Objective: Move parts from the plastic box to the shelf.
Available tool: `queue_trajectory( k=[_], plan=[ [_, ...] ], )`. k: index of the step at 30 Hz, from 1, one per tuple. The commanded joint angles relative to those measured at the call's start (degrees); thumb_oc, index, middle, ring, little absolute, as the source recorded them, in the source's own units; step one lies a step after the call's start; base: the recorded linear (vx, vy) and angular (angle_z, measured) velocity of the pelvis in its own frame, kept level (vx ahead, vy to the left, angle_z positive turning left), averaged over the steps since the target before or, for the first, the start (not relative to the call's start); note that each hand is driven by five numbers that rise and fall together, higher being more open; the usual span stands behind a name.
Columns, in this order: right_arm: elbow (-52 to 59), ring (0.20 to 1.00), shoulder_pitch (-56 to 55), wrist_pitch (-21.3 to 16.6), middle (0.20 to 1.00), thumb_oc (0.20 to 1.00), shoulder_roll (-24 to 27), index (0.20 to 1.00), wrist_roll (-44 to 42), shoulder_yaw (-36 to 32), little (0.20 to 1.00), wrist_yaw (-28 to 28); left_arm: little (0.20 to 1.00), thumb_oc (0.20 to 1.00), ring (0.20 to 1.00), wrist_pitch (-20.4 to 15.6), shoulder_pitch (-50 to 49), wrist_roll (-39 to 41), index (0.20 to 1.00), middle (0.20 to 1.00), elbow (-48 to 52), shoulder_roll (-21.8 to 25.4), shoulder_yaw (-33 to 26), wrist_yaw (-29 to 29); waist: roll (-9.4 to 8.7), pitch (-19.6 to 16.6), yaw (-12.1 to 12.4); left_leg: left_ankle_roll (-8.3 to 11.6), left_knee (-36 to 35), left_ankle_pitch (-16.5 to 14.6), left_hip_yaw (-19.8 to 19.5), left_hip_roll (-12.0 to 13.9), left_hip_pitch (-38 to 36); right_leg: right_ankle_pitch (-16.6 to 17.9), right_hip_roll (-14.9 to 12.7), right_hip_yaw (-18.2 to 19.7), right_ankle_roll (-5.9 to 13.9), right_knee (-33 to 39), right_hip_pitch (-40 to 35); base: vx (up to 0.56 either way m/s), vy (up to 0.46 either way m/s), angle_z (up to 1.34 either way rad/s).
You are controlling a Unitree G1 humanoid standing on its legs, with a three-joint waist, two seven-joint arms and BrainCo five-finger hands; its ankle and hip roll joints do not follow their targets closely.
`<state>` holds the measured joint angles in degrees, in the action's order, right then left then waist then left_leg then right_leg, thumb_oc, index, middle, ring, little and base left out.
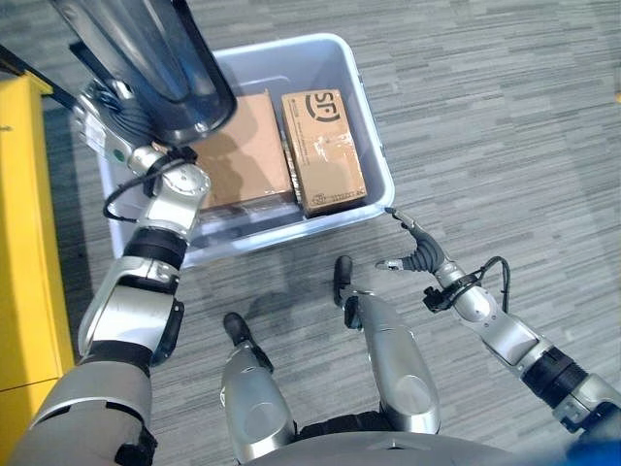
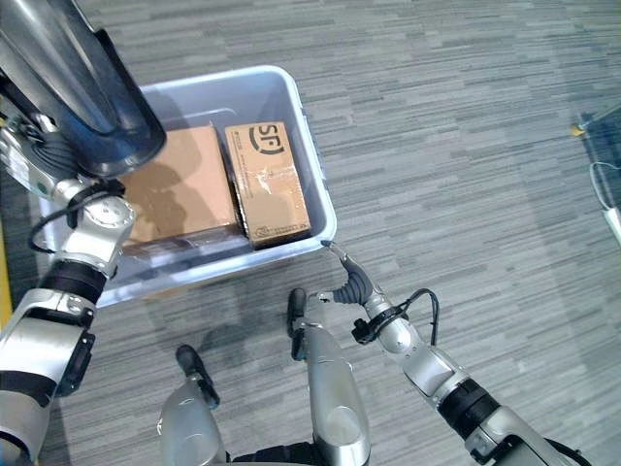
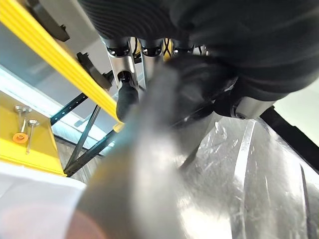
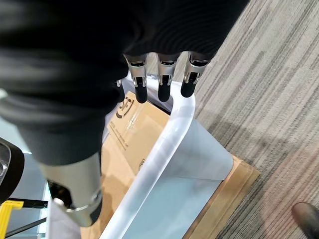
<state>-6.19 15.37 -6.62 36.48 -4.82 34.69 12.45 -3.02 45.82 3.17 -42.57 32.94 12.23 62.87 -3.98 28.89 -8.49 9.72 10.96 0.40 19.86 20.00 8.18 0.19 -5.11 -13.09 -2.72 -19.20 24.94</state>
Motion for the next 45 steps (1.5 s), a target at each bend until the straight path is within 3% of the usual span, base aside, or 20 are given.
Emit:
queue_trajectory(
  k=[1, 6, 10, 13, 21, 23, 29, 33, 34, 35, 36, 39, 45],
  plan=[
    [3.0, 1.0, -2.7, -2.7, 1.0, 1.0, -0.9, 1.0, 0.5, -1.7, 1.0, -0.9, 0.2, 0.2, 0.2, -6.9, -5.9, -2.5, 0.2, 0.2, 5.3, -0.9, -1.9, -2.2, -0.5, -5.3, 0.7, 0.61, 4.8, 7.1, -2.6, 1.9, 7.1, -8.2, 0.1, -1.6, 3.16, 3.7, -10.4, -0.01, 0.148, 0.11],
    [3.2, 1.0, -4.9, -2.6, 1.0, 1.0, -1.9, 1.0, 0.3, -3.9, 1.0, -2.5, 0.2, 0.2, 0.2, -8.9, -16.5, -2.7, 0.2, 0.2, 12.9, -4.2, -0.4, -7.6, 1.62, -7.2, 2.5, -0.06, 1.5, 7.8, -3.2, -0.5, 4.0, -7.2, -1.4, -2.6, 3.94, 6.7, -14.9, -0.03, 0.208, 0.15],
    [3.5, 1.0, -5.4, -1.6, 1.0, 1.0, -3.2, 1.0, -0.6, -5.3, 1.0, -3.9, 0.2, 0.2, 0.2, -7.9, -23.5, -4.0, 0.2, 0.2, 18.4, -7.3, 2.1, -11.4, 3.0, -8.9, 4.2, -1.29, -1.7, 8.7, -3.4, -3.0, 1.8, -4.0, -2.7, -3.8, 4.73, 11.4, -19.5, -0.08, 0.189, 0.29],
    [2.5, 1.0, -6.2, -2.3, 1.0, 1.0, -4.3, 1.0, -1.6, -6.1, 1.0, -5.5, 0.2, 0.2, 0.2, -7.9, -28.2, -5.9, 0.2, 0.2, 20.9, -8.1, 5.0, -15.3, 3.55, -10.6, 5.5, -1.94, -4.7, 7.2, -3.8, -5.6, -1.9, -1.9, -4.3, -4.1, 6.18, 14.0, -23.8, 0.0, 0.238, 0.26],
    [3.0, 1.0, -8.8, -1.9, 1.0, 1.0, -7.0, 1.0, -0.4, -7.7, 1.0, -7.4, 0.2, 0.2, 0.2, -8.2, -36.9, -10.1, 0.2, 0.2, 26.0, -6.7, 4.7, -21.6, 3.5, -14.4, 8.2, -3.53, -10.0, 4.5, -3.5, -9.5, -9.2, 2.1, -7.2, -6.4, 9.81, 18.7, -29.9, 0.05, 0.202, 0.2],
    [3.2, 1.0, -9.2, -1.4, 1.0, 1.0, -8.0, 1.0, 1.9, -7.7, 1.0, -7.5, 0.2, 0.2, 0.2, -8.2, -38.2, -11.4, 0.2, 0.2, 26.8, -5.9, 4.4, -23.5, 3.22, -15.2, 9.0, -4.61, -12.9, 4.0, -2.7, -11.2, -12.0, 3.8, -8.6, -7.6, 11.66, 19.7, -31.1, 0.0, 0.23, 0.06],
    [1.9, 1.0, -10.5, -0.4, 1.0, 1.0, -8.9, 1.0, 1.1, -9.8, 1.0, -3.6, 0.2, 0.2, 0.2, -8.3, -38.9, -14.5, 0.2, 0.2, 28.5, -4.8, 4.6, -27.2, 2.48, -16.5, 8.8, -7.01, -15.9, 3.0, -1.3, -13.9, -14.4, 7.1, -10.9, -7.5, 14.23, 20.2, -31.0, -0.02, 0.156, 0.24],
    [1.2, 1.0, -11.9, -2.2, 1.0, 1.0, -9.7, 1.0, -0.3, -11.9, 1.0, -2.1, 0.2, 0.2, 0.2, -8.6, -39.4, -15.2, 0.2, 0.2, 29.0, -3.8, 4.5, -27.4, 2.07, -17.0, 7.1, -8.61, -16.0, 1.5, -3.2, -15.1, -13.7, 6.2, -8.3, -2.1, 13.83, 17.2, -28.2, -0.04, 0.066, 0.27],
    [1.5, 1.0, -12.7, -2.5, 1.0, 1.0, -9.8, 1.0, -0.6, -13.3, 1.0, -3.4, 0.2, 0.2, 0.2, -8.5, -40.0, -15.9, 0.2, 0.2, 30.0, -3.4, 4.1, -27.3, 1.91, -17.2, 6.2, -9.27, -16.0, 0.9, -4.1, -15.8, -13.5, 3.2, -4.0, 0.4, 12.32, 15.0, -27.2, -0.04, 0.051, 0.42],
    [1.8, 1.0, -13.0, -2.5, 1.0, 1.0, -9.7, 1.0, -0.5, -13.7, 1.0, -4.1, 0.2, 0.2, 0.2, -8.5, -40.2, -15.7, 0.2, 0.2, 30.3, -3.3, 4.0, -27.3, 1.9, -17.3, 6.0, -9.38, -16.0, 0.8, -4.5, -16.0, -13.5, 2.4, -3.0, 0.9, 11.79, 14.6, -27.2, -0.04, 0.064, 0.74],
    [3.0, 1.0, -14.3, -1.9, 1.0, 1.0, -9.2, 1.0, -0.4, -14.9, 1.0, -6.0, 0.2, 0.2, 0.2, -8.8, -41.9, -14.8, 0.2, 0.2, 31.8, -3.5, 3.2, -28.0, 1.73, -17.9, 5.3, -9.63, -16.0, 0.8, -6.4, -17.6, -13.0, 0.5, 2.5, 4.0, 9.24, 13.2, -26.9, -0.02, 0.034, 0.59],
    [3.6, 1.0, -14.9, -2.0, 1.0, 1.0, -8.7, 1.0, -0.8, -15.3, 1.0, -7.5, 0.2, 0.2, 0.2, -9.9, -44.2, -14.6, 0.2, 0.2, 33.1, -3.6, 2.2, -28.0, 1.11, -18.5, 5.5, -9.34, -16.0, 1.2, -7.8, -19.1, -12.1, -0.7, 5.8, 5.1, 7.6, 14.2, -27.8, -0.03, -0.04, 0.6],
    [0.8, 1.0, -12.6, -4.1, 1.0, 1.0, -8.1, 1.0, -2.8, -13.3, 1.0, -5.0, 0.2, 0.2, 0.2, -9.4, -43.4, -11.8, 0.2, 0.2, 32.8, -4.5, 1.6, -28.1, 0.75, -17.8, 8.3, -8.42, -15.7, 4.2, -13.7, -19.9, -7.8, 1.1, 5.7, 6.0, 6.53, 19.3, -28.6, -0.11, -0.168, 0.32]
  ],
)
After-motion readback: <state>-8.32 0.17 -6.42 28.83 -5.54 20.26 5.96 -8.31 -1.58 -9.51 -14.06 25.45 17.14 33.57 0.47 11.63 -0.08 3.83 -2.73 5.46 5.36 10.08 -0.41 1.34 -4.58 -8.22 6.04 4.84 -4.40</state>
